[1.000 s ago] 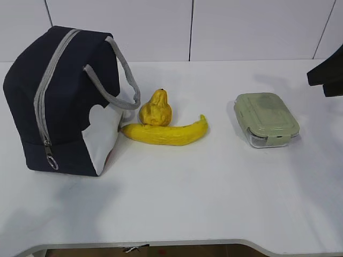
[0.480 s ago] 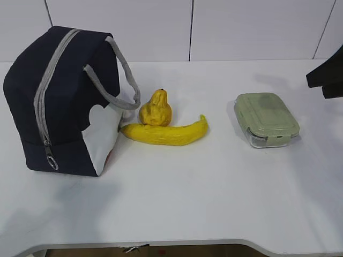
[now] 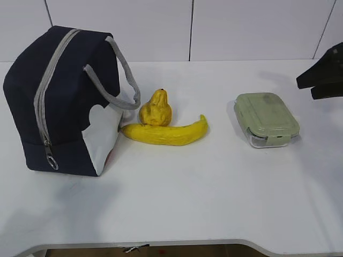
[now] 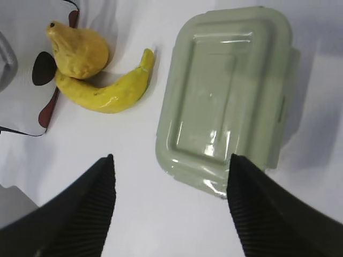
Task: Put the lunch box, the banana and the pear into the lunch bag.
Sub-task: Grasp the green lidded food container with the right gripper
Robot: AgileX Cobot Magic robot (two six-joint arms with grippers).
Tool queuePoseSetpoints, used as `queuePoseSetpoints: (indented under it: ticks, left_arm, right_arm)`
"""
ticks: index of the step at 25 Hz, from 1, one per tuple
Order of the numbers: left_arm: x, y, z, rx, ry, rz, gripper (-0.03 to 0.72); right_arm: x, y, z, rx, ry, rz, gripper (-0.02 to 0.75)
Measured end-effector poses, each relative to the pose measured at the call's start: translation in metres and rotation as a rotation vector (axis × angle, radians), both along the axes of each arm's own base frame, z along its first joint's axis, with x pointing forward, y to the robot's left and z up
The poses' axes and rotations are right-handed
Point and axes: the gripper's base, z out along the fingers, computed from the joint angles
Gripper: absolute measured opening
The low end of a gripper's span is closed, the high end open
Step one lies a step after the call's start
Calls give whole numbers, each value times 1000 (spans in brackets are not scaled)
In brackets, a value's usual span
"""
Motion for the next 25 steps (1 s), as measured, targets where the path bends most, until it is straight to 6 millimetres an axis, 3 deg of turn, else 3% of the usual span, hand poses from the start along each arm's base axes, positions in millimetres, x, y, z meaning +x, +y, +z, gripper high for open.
queuePoseSetpoints:
  ticks: [9,17,25]
  left_arm:
    - [0,0,0,0,0,0,391]
    - [0,0,0,0,0,0,391]
    - [0,0,0,0,0,0,391]
  right_arm:
    - [29,-12,-10,-32,-22,12,533]
    - [44,-17,-61,9,86,14,505]
    - [56,-19,-87,46,99,13,503]
